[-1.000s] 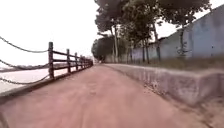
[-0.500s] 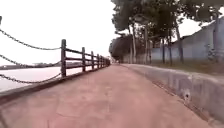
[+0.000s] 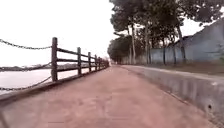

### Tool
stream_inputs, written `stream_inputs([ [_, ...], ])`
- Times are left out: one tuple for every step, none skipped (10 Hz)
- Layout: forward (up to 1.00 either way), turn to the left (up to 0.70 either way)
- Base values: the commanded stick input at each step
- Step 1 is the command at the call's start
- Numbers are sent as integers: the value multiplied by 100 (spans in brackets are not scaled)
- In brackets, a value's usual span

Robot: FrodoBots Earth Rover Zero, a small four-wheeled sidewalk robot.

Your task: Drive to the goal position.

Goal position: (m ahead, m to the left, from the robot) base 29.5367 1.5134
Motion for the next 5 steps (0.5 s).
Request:
stream_inputs([
  [100, 0],
  [100, 0],
  [100, 0],
  [100, 0],
  [100, 0],
])
